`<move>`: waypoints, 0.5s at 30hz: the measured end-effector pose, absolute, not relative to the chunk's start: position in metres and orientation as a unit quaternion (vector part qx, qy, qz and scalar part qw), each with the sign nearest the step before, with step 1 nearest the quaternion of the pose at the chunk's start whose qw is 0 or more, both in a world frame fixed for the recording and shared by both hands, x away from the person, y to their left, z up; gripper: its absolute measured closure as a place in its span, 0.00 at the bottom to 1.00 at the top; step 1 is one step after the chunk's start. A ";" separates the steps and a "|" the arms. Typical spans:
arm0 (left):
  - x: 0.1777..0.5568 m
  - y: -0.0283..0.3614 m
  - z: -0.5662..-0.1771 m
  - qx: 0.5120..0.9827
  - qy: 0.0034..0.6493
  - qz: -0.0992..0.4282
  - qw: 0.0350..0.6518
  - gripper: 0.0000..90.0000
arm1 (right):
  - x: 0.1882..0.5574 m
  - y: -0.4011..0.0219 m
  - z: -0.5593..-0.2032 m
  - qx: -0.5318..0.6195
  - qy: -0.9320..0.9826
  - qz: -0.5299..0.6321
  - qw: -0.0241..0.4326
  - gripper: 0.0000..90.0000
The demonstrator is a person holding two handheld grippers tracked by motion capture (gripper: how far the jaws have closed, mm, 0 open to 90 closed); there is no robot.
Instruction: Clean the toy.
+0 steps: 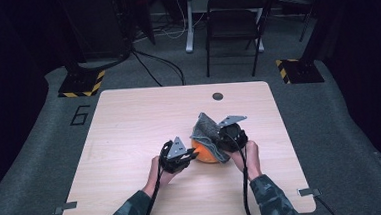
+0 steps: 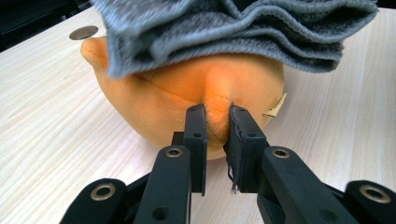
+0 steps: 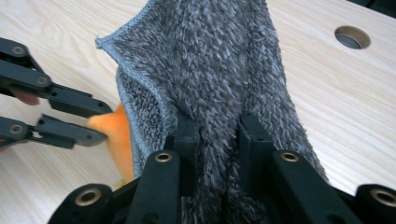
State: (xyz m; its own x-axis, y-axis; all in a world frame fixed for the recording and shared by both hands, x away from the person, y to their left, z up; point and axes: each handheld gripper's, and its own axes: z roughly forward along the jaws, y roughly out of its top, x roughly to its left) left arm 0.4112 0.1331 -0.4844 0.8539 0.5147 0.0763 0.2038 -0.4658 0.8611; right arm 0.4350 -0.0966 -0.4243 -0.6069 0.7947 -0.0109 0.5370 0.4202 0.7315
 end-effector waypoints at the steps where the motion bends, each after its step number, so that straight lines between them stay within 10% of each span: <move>1: 0.411 0.133 -0.485 0.840 0.215 0.165 0.470 0.87 | 0.436 -0.099 -0.425 0.408 0.823 0.354 0.177 0.81; 15: 0.412 0.134 -0.485 0.840 0.215 0.161 0.471 0.87 | 0.448 -0.131 -0.436 0.447 0.809 0.351 0.152 0.80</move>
State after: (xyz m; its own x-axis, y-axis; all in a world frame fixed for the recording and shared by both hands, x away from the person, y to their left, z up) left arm 0.4122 0.1336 -0.4853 0.8551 0.5139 0.0687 0.2098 -0.4642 0.8605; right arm 0.4485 -0.1313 -0.4356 -0.5544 0.8295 0.0678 0.6164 0.3545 0.7031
